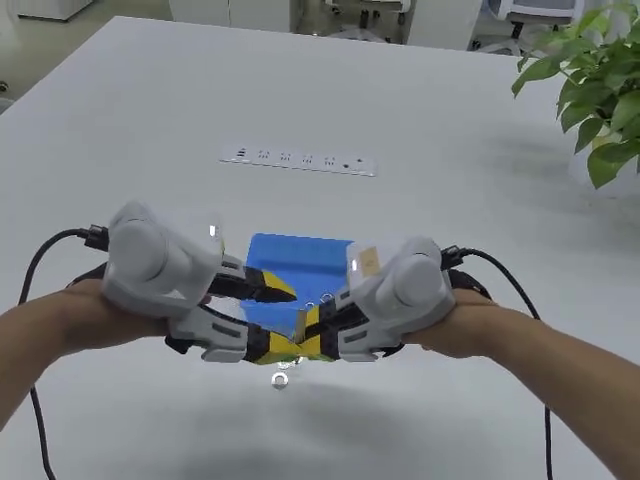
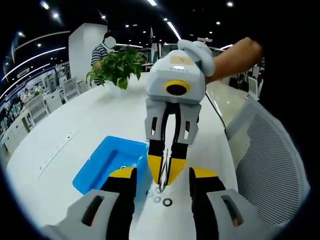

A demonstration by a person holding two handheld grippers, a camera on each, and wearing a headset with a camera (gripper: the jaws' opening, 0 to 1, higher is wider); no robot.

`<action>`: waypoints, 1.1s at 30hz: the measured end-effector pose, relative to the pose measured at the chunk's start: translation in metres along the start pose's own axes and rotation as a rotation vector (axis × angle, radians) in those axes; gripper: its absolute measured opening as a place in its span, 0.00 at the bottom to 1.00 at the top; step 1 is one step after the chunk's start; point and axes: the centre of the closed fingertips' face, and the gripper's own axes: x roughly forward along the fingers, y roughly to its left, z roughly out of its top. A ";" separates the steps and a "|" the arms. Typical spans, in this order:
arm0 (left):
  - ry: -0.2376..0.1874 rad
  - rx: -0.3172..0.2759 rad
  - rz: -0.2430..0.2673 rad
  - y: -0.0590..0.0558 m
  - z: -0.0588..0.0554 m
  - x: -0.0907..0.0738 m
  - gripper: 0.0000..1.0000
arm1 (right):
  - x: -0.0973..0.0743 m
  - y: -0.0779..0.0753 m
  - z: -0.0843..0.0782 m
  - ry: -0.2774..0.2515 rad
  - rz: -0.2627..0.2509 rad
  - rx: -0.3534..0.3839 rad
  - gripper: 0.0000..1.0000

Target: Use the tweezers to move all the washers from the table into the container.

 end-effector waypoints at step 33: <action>-0.053 -0.139 0.113 -0.005 -0.009 -0.017 0.95 | -0.044 -0.037 0.026 -0.023 -0.056 -0.053 0.07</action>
